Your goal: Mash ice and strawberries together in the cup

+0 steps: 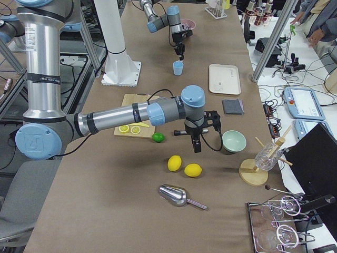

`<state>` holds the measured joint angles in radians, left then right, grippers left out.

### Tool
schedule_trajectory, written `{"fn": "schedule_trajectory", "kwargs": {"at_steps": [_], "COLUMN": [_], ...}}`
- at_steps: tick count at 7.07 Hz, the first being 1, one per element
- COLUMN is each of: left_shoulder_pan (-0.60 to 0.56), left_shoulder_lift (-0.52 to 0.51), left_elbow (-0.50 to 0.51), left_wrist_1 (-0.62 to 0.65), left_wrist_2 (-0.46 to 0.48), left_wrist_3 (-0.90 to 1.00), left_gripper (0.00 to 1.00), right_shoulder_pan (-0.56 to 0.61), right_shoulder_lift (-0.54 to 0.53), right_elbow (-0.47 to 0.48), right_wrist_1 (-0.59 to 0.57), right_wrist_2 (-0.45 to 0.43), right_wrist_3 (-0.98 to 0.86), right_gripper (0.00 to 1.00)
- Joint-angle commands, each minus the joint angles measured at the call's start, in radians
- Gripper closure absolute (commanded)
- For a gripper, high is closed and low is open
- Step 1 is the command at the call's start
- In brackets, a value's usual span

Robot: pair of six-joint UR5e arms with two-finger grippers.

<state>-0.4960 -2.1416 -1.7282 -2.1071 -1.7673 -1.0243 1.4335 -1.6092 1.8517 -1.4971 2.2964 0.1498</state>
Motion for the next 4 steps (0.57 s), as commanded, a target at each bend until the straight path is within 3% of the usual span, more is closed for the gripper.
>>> {"fn": "schedule_trajectory", "kwargs": {"at_steps": [1,4], "left_shoulder_pan": [0.007,-0.024], "left_shoulder_lift": [0.02,0.022], "left_elbow": [-0.001,-0.043], "left_wrist_1": [-0.02,-0.018], "left_wrist_2": [0.0,-0.007], "left_wrist_3": [0.0,-0.002], "left_gripper": [0.04,0.03], "right_shoulder_pan": [-0.001,-0.001], "right_shoulder_lift": [0.005,0.012], "right_elbow": [0.0,0.0], "right_wrist_1": [0.0,0.0], "right_wrist_2": [0.0,0.0], "right_wrist_3": [0.001,0.001], "right_gripper": [0.0,0.0]}}
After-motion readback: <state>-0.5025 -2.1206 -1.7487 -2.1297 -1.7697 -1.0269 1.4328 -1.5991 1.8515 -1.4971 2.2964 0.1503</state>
